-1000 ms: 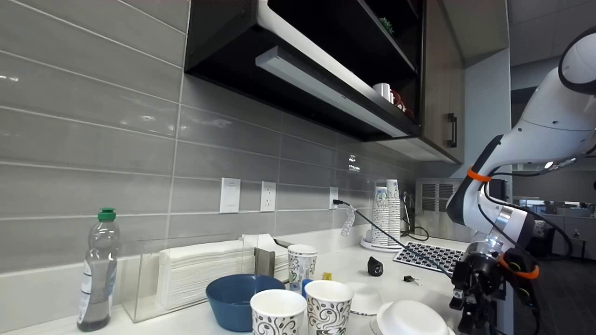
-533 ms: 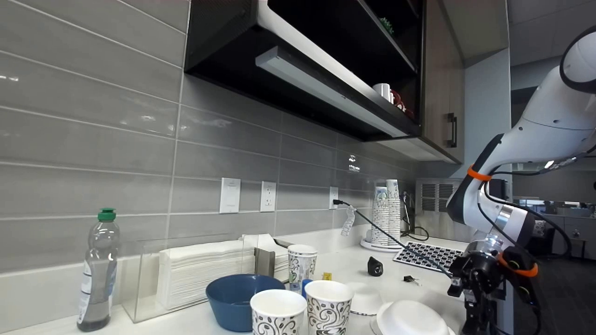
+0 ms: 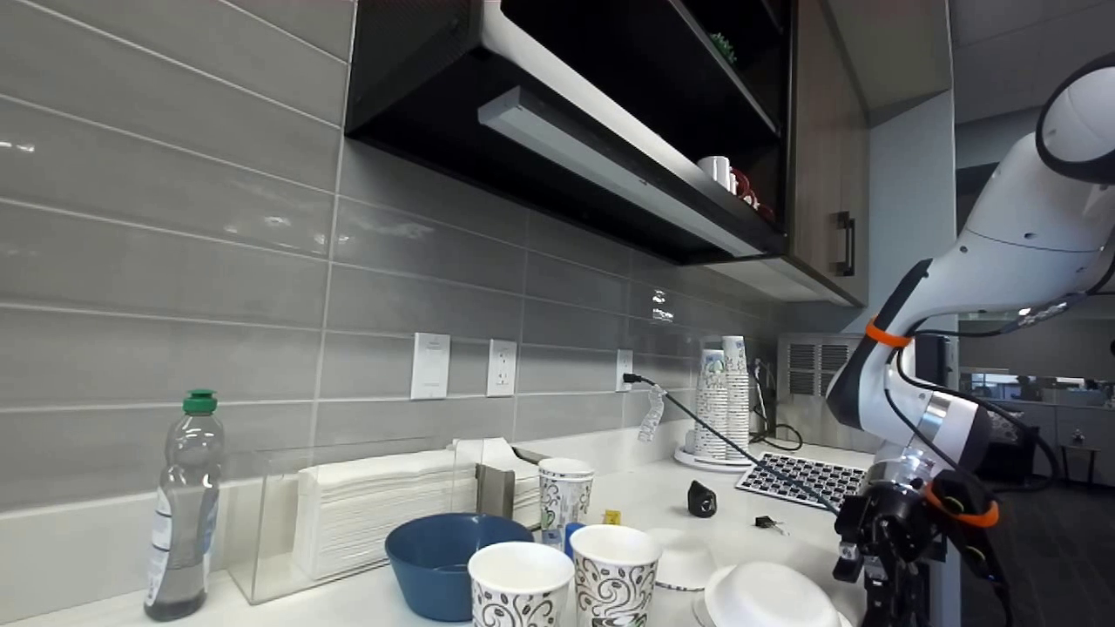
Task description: Pick up the white plate on the bottom right and put it on top of the white plate on the bottom left
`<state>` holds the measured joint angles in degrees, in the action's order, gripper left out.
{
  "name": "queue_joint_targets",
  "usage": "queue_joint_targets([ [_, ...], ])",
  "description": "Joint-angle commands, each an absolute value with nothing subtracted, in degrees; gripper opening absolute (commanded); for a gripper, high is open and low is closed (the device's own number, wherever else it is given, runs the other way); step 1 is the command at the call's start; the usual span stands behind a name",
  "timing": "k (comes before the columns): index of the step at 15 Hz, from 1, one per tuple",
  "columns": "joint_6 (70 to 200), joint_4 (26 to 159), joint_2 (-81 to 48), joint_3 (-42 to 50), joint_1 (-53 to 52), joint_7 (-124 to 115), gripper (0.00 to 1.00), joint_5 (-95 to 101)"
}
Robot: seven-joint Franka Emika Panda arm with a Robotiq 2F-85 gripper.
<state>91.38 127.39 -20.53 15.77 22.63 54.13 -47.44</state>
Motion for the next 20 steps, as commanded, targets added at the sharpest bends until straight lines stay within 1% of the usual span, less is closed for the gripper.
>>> queue_joint_targets([
  [1, 92.53, 126.84, -21.9, 15.12, 22.14, 52.51, 0.48, -49.01],
  [2, 92.6, 126.79, -22.08, 15.02, 22.17, 52.4, 0.4, -49.03],
  [6, 92.62, 126.62, -22.69, 14.9, 22.38, 52.16, 0.13, -49.08],
  [7, 92.58, 126.6, -22.76, 14.91, 22.42, 52.12, 0.05, -49.1],
  [8, 92.54, 126.57, -22.84, 14.9, 22.46, 52.07, 0.01, -49.15],
  [9, 92.28, 126.51, -22.89, 14.89, 22.54, 52.04, 0.0, -49.19],
  [20, 86.64, 124.47, -23.94, 15.63, 24.05, 48.83, 0.0, -54.09],
])
